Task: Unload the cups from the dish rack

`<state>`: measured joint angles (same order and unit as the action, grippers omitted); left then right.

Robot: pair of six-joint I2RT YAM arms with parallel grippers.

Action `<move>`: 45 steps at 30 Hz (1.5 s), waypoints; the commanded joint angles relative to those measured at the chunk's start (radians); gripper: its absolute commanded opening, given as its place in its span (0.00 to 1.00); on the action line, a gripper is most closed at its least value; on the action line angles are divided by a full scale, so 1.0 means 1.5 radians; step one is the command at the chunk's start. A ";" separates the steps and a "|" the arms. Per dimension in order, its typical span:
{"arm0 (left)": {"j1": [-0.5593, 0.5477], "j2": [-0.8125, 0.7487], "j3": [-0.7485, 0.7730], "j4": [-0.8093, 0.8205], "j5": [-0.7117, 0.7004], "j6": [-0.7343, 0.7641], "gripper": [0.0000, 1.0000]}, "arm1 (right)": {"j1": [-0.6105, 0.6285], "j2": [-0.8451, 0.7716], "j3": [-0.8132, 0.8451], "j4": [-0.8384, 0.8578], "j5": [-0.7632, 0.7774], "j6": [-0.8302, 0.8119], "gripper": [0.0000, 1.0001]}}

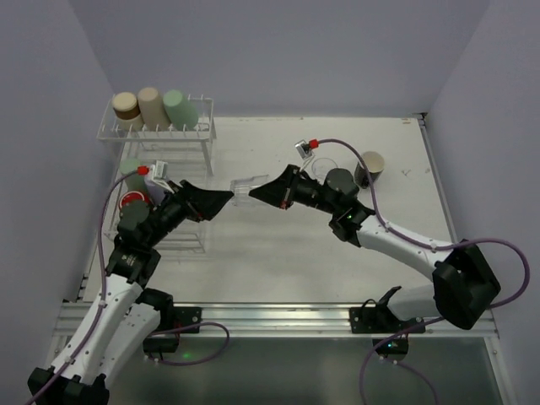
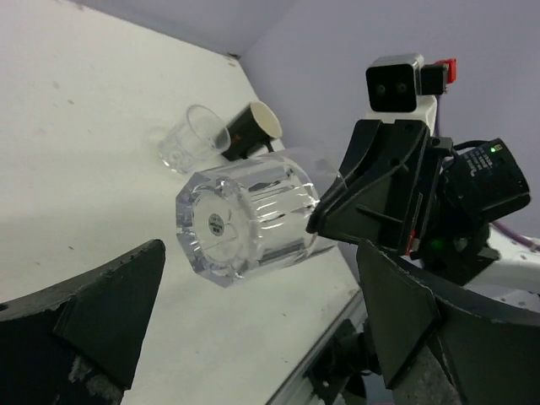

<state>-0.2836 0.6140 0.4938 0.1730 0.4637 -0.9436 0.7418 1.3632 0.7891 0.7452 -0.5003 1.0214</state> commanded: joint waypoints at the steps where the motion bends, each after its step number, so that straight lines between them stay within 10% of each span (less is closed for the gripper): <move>1: -0.001 -0.002 0.138 -0.239 -0.072 0.213 1.00 | -0.037 -0.064 0.090 -0.248 0.065 -0.182 0.00; 8: -0.001 -0.039 0.180 -0.420 -0.205 0.381 1.00 | -0.162 -0.002 0.354 -0.813 0.274 -0.470 0.00; 17: 0.000 -0.097 0.081 -0.372 -0.187 0.403 1.00 | -0.209 0.224 0.648 -1.056 0.454 -0.600 0.00; 45: 0.033 -0.085 0.068 -0.355 -0.153 0.411 1.00 | -0.211 0.429 0.735 -1.075 0.410 -0.629 0.10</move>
<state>-0.2523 0.4862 0.5957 -0.3832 0.2314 -0.3473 0.4252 2.0045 1.8458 -0.8677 0.1307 0.1104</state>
